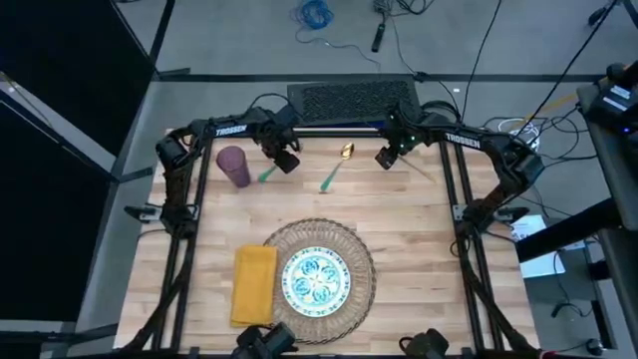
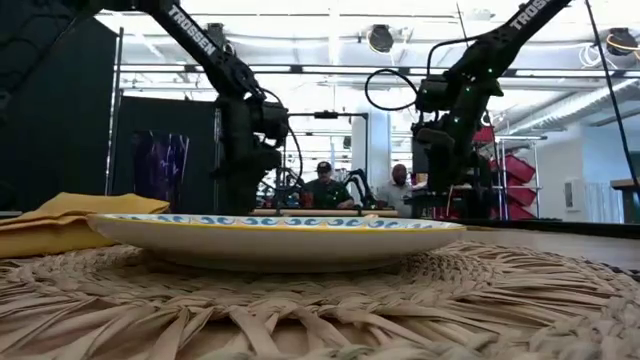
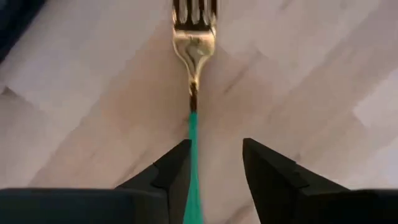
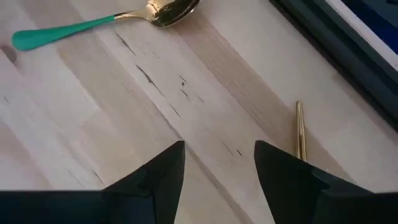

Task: Set table place
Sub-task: Put the green fork on top of the yellow table napkin, then put the gold knife to the right of the brown placemat

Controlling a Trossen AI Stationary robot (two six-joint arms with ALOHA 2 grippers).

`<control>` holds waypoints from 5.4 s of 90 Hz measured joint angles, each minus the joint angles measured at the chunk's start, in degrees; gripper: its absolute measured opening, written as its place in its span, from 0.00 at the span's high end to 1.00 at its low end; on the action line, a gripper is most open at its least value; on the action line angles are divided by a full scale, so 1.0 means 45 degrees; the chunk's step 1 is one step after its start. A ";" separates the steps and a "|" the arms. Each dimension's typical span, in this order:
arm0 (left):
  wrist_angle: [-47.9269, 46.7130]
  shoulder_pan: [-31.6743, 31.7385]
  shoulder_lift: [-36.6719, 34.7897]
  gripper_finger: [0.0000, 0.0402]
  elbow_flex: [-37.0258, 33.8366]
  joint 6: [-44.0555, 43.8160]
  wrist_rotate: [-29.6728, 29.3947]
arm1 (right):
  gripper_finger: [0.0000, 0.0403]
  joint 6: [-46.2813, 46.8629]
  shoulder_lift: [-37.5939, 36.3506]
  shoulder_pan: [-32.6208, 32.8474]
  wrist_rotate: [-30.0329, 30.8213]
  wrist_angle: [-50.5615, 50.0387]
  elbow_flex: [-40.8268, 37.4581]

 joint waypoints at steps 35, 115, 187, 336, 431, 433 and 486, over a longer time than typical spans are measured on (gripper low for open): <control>-0.0005 -0.0034 0.0897 0.68 0.0144 0.0301 -0.0217 | 0.55 -0.0052 0.0000 0.0141 0.0019 -0.0025 0.0003; -0.2293 -0.0549 -0.0458 1.00 0.3243 0.1187 0.0708 | 0.55 -0.0094 -0.0005 0.0141 0.0044 -0.0083 0.0005; -0.7149 -0.8554 -0.5613 1.00 0.4777 -0.9406 -0.0622 | 0.55 -0.1163 -0.0005 0.0137 0.0015 -0.0209 0.0005; 0.2001 -1.6956 -0.4739 1.00 -0.5860 -2.6682 -0.0459 | 0.55 -0.0719 -0.0005 0.1476 -0.1001 -0.0305 0.0005; 0.1557 -1.5753 -0.6518 0.70 -0.6294 -2.3958 -0.1035 | 0.55 -0.0816 0.0000 0.1476 -0.0991 -0.0407 0.0005; 0.1203 -1.5703 -0.6724 0.70 -0.6194 -2.3904 -0.1067 | 0.55 -0.0816 0.0000 0.1476 -0.0987 -0.0438 0.0005; 0.0275 -1.5674 -1.0270 0.70 -0.4573 -1.4752 -1.1131 | 0.55 0.0411 0.0000 0.1481 -0.0957 0.0540 0.0005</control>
